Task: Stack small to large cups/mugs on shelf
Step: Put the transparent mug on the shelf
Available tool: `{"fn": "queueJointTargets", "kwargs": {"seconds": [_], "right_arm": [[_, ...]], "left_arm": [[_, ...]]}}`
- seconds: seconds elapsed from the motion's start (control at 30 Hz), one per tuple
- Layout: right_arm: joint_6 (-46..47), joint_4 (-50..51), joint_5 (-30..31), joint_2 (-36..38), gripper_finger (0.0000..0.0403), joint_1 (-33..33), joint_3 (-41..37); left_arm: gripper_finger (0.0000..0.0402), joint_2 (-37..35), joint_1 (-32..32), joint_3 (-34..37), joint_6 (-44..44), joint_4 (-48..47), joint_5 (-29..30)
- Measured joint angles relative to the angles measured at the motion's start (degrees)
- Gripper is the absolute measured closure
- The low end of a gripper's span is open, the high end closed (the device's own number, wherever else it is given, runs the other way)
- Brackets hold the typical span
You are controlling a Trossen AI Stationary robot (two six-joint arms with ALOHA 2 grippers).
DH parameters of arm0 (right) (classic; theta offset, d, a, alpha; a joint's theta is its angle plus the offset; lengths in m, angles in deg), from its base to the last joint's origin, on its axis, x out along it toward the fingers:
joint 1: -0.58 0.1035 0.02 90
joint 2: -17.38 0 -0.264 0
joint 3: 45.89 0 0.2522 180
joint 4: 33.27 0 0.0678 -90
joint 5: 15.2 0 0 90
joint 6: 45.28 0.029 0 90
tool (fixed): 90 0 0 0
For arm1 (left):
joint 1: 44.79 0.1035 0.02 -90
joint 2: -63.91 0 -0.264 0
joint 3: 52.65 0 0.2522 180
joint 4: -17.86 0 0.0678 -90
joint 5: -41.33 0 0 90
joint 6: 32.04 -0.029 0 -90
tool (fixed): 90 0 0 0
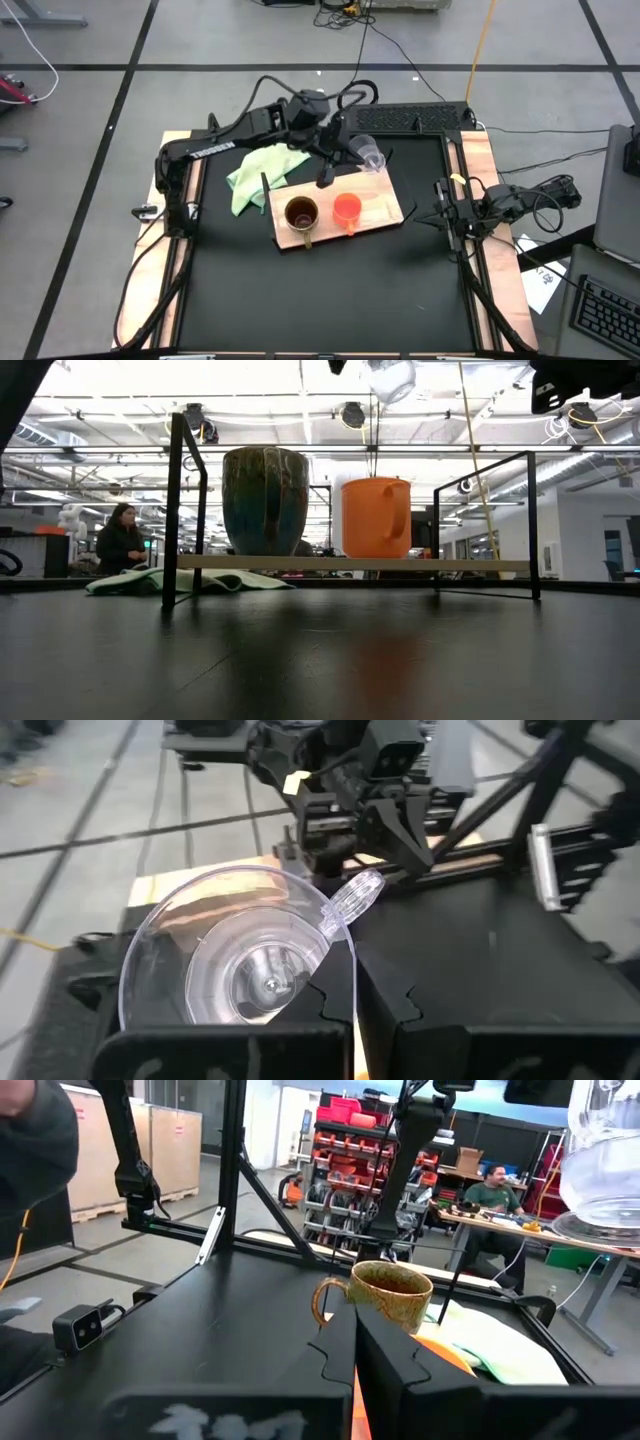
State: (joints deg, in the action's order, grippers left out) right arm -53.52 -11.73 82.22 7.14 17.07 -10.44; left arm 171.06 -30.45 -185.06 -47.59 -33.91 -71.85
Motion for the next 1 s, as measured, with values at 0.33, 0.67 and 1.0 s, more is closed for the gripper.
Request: {"fn": "queueJointTargets", "kwargs": {"seconds": [0.33, 0.67, 1.0], "right_arm": [[0.2, -0.4, 0.0, -1.0, 0.0403, 0.0, 0.0], [0.3, -3.7, 0.3, -3.5, 0.0403, 0.0, -2.6], [0.0, -3.7, 0.4, -3.8, 0.0403, 0.0, -3.2]], "left_arm": [[0.0402, 4.3, 2.9, -0.1, -2.2, -2.0, -6.3], [0.0402, 10.1, 2.2, 0.0, -3.8, -4.9, -7.5], [0.0402, 11.5, 1.1, 0.0, -4.9, -5.3, -7.5]]}}
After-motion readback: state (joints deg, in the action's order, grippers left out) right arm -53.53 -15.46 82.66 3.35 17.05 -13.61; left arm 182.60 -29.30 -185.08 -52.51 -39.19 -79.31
